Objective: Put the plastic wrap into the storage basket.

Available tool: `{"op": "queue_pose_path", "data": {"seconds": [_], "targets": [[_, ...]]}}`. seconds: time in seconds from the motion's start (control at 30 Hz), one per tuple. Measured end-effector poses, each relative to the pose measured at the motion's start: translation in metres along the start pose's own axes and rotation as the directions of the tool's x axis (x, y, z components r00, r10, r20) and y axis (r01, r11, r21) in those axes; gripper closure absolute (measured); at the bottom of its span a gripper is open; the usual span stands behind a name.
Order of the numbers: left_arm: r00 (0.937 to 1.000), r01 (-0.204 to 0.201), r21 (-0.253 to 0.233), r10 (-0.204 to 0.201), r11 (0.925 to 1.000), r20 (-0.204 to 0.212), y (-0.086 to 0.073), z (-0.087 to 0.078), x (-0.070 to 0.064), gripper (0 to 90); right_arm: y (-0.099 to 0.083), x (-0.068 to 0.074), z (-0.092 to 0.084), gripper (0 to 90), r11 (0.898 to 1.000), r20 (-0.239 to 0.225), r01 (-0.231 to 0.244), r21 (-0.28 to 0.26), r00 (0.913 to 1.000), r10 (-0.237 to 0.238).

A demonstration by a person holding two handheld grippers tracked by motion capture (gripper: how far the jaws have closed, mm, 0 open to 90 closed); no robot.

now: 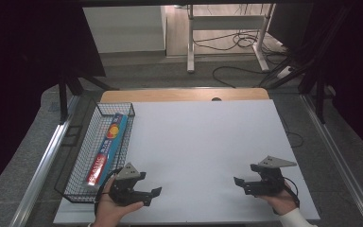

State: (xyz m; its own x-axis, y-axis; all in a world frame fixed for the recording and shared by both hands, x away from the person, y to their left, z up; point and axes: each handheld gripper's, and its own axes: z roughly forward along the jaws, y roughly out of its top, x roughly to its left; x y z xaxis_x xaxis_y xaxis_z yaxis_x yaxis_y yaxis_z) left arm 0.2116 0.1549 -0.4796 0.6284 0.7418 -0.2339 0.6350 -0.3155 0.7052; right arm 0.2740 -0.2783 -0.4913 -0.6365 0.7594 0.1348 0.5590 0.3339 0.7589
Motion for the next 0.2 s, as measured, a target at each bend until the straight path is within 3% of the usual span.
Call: {"op": "queue_pose_path", "data": {"seconds": [0.2], "targets": [[1.0,0.005,-0.016,-0.005,0.9999,0.002,-0.0018,-0.0017,0.0033,19.2,-0.0001,-0.0002,-0.0006,12.0,1.0,0.008,0.012,-0.015,0.9999,-0.012]]}}
